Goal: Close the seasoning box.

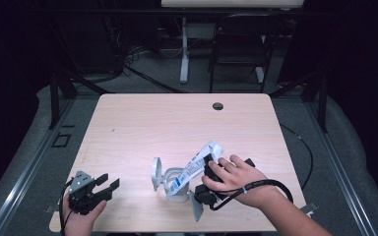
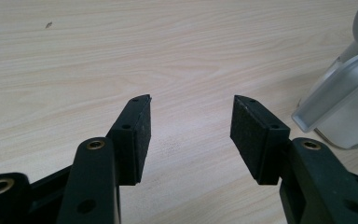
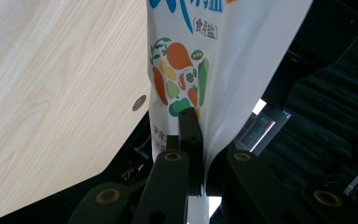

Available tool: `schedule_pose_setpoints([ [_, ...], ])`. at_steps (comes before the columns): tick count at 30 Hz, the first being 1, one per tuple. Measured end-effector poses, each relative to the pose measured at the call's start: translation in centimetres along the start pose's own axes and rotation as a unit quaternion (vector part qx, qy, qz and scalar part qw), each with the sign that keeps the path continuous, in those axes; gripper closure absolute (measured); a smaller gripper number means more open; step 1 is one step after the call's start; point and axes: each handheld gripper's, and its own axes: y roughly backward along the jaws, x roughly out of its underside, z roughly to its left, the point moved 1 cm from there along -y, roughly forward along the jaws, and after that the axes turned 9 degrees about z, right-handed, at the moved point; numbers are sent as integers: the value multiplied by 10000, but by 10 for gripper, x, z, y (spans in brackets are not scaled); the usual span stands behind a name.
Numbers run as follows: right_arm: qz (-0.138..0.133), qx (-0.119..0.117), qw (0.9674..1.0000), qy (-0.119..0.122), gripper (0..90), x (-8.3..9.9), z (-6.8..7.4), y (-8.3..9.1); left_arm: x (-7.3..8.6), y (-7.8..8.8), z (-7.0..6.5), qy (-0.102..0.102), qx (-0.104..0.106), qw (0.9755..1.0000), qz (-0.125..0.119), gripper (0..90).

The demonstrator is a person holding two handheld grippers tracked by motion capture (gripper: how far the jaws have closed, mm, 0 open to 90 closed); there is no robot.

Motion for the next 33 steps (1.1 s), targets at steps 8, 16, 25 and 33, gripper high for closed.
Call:
schedule_pose_setpoints([
  [8, -124, 14, 9999, -90, 894, 2, -1, -2, 0, 1, 1, -13, 7, 10000, 16, 484],
  [16, -164, -1, 9998, -133, 895, 1, 0, -3, 0, 2, 1, -5, 2, 10000, 16, 484],
  [25, -88, -75, 9998, -173, 895, 2, 1, -2, -1, 2, 0, -11, -17, 10000, 2, 484],
  [33, -113, -70, 9997, -192, 895, 4, 1, -2, -2, 1, -1, -18, -14, 10000, -6, 484],
])
